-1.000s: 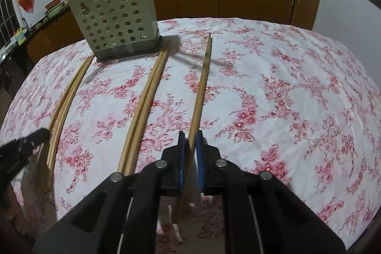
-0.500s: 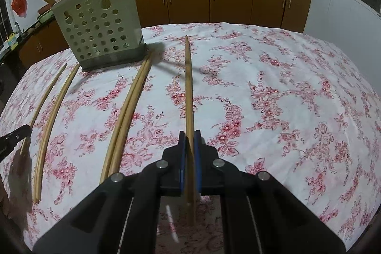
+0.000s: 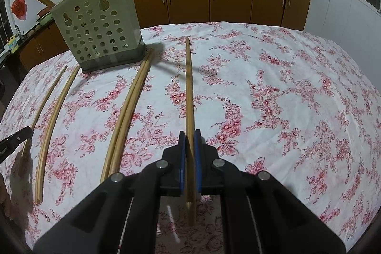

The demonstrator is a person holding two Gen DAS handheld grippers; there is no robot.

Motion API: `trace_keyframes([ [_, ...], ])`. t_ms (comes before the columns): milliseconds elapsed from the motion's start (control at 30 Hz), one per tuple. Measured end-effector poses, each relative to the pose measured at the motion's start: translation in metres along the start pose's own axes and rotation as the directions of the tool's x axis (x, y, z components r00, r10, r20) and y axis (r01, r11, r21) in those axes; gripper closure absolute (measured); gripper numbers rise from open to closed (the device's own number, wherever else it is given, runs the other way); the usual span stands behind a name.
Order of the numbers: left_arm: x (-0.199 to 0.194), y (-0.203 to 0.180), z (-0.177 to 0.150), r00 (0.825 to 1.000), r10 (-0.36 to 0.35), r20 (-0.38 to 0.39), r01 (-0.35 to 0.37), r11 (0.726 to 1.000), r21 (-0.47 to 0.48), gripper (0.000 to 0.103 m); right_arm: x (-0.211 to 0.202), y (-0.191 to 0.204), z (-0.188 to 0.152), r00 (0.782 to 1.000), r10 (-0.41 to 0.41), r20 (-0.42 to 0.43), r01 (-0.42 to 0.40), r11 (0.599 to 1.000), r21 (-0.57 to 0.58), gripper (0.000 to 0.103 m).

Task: Organize utensils
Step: 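Lift the chopstick upright toward the green basket while the right tool carries its own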

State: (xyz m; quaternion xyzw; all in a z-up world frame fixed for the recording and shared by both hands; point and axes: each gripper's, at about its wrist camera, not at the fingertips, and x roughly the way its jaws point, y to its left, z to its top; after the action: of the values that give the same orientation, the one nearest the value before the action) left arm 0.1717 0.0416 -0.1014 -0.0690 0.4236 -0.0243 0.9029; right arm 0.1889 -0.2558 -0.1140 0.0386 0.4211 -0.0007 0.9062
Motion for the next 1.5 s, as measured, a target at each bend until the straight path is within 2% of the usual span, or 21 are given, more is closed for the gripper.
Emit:
trace_keyframes([
  [467, 0.0, -0.001, 0.0, 1.0, -0.005, 0.0, 0.005, 1.0, -0.007, 0.095, 0.001, -0.001, 0.001, 1.0, 0.012, -0.001, -0.012, 1.0, 0.01, 0.094],
  [600, -0.003, -0.005, -0.003, 1.0, 0.021, -0.004, -0.021, 0.999, 0.04, 0.095, -0.001, 0.0, -0.001, 1.0, 0.004, -0.002, -0.004, 1.0, -0.013, 0.094],
  [833, -0.007, -0.006, -0.008, 1.0, 0.029, -0.004, -0.029, 0.998, 0.055, 0.095, -0.005, -0.004, -0.001, 1.0, 0.031, 0.0, -0.031, 1.0, 0.003, 0.095],
  [900, -0.009, -0.007, -0.007, 1.0, 0.029, -0.007, -0.028, 0.998, 0.063, 0.096, -0.013, -0.007, 0.003, 0.999, 0.041, 0.026, -0.041, 0.999, 0.013, 0.095],
  [1100, -0.049, -0.007, 0.019, 0.994, -0.012, 0.109, 0.007, 0.999, 0.046, 0.096, -0.057, -0.012, 0.028, 0.984, 0.056, 0.169, -0.062, 0.998, 0.03, 0.095],
  [1300, -0.103, -0.005, 0.056, 0.959, -0.048, 0.278, 0.049, 0.999, 0.005, 0.096, -0.103, -0.014, 0.054, 0.948, 0.069, 0.31, -0.085, 0.996, 0.038, 0.095],
  [1500, -0.127, -0.006, 0.08, 0.931, -0.06, 0.361, 0.067, 0.998, -0.006, 0.096, -0.123, -0.013, 0.067, 0.925, 0.074, 0.372, -0.092, 0.995, 0.031, 0.095],
])
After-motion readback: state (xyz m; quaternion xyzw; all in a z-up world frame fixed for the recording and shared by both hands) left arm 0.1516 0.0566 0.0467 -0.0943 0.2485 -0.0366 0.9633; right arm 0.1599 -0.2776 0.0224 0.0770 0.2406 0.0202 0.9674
